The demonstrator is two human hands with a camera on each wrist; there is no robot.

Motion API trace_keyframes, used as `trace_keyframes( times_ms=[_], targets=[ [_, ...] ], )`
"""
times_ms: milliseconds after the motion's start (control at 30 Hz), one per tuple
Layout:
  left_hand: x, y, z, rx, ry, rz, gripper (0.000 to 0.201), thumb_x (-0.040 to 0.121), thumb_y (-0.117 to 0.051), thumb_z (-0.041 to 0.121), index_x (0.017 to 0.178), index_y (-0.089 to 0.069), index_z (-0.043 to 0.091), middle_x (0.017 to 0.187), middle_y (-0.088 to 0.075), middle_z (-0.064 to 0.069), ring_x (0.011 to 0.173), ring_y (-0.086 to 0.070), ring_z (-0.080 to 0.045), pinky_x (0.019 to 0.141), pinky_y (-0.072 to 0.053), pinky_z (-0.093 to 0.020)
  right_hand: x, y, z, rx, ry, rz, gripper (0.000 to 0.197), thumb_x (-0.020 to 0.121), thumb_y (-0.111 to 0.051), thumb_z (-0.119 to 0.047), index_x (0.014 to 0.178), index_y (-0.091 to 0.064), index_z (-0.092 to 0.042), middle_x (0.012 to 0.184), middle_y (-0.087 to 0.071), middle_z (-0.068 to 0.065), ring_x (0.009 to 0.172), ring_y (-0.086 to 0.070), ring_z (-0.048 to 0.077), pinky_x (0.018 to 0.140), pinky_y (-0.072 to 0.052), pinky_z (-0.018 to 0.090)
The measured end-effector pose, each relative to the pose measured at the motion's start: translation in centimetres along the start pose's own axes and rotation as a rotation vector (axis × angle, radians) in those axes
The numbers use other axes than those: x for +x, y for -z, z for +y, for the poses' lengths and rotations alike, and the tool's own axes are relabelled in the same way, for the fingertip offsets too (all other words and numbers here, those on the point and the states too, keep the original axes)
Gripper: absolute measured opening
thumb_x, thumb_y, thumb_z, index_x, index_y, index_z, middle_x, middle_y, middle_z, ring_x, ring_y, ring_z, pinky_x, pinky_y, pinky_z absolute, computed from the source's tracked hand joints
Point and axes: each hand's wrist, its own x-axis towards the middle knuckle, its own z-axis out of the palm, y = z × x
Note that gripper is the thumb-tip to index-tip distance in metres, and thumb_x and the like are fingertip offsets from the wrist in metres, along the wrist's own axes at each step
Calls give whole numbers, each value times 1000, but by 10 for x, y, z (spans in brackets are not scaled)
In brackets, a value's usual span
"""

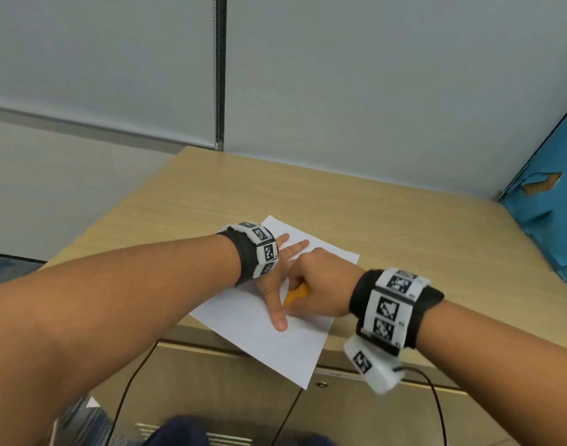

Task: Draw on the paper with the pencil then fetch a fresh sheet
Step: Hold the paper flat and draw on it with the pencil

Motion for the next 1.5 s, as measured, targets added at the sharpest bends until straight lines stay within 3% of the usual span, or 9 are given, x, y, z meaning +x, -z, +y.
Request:
trace_keyframes(
  times_ms=[133, 300, 500, 700, 867, 1033, 1200, 1367, 1500],
  targets=[
    [3, -3, 1, -1, -26, 14, 156, 25, -61, 98, 140, 34, 53, 156, 41, 9, 146, 30, -36, 112, 0, -73, 23, 14, 36, -94, -239, 148, 26, 83, -69, -26, 66, -54, -15, 73, -58, 3, 66, -57, 23, 53, -42, 28],
    [-6, 5, 1, -37, 86, -14, 158, 34, -74, 88, 146, 29, 48, 158, 38, 3, 149, 20, -33, 119, -2, -64, 6, -6, -10, -57, 26, 26, 18, 88, -66, -22, 104, -63, -13, 94, -65, 5, 81, -59, 22, 71, -48, 32],
    [-3, -2, 4, 19, -12, 3, 156, 29, -61, 98, 144, 32, 48, 156, 41, 10, 146, 31, -32, 113, 2, -72, 31, 17, 33, -158, -220, 119, 18, 85, -65, -25, 72, -59, -14, 77, -61, 5, 66, -60, 22, 53, -45, 27],
    [-22, 12, 11, 4, 43, -39, 134, 59, -74, 79, 154, 14, 42, 157, 39, 5, 145, 32, -30, 117, 3, -63, 6, -3, -6, 0, 22, 23, 15, 86, -71, -23, 80, -57, -21, 76, -62, -4, 70, -60, 15, 63, -47, 29],
    [-7, 2, 6, 28, 0, -13, 152, 38, -68, 91, 143, 33, 48, 156, 41, 7, 145, 32, -35, 112, 0, -73, 29, 17, 31, -143, -237, 141, 19, 86, -65, -25, 71, -56, -16, 77, -58, 4, 67, -59, 22, 54, -44, 27],
    [-17, 9, 9, -7, 13, -33, 133, 57, -71, 83, 153, 12, 46, 140, 46, 17, 133, 36, -16, 117, 1, -64, 5, -4, -6, 12, 11, 38, 21, 86, -72, -25, 85, -52, -28, 74, -56, -8, 67, -55, 12, 58, -40, 23],
    [-1, -5, 2, -14, -8, 38, 157, 20, -54, 100, 141, 34, 52, 156, 41, 11, 147, 30, -32, 111, 5, -73, 29, 21, 43, -117, -286, 152, 19, 85, -67, -29, 75, -60, -14, 79, -59, 3, 72, -61, 24, 54, -42, 27],
    [-13, 7, 6, -23, 44, -21, 146, 49, -72, 86, 148, 27, 45, 143, 46, 15, 141, 26, -21, 116, -2, -68, 8, -2, -7, -4, -20, 53, 9, 87, -69, -21, 95, -64, -18, 83, -59, -3, 74, -57, 17, 66, -43, 27],
    [-5, 0, 2, 0, -36, -6, 163, 13, -49, 104, 144, 31, 50, 154, 44, 11, 146, 32, -32, 113, 3, -72, 23, 18, 23, -64, -205, 98, 17, 84, -69, -26, 80, -67, -10, 83, -67, 7, 74, -66, 25, 57, -49, 29]
  ],
)
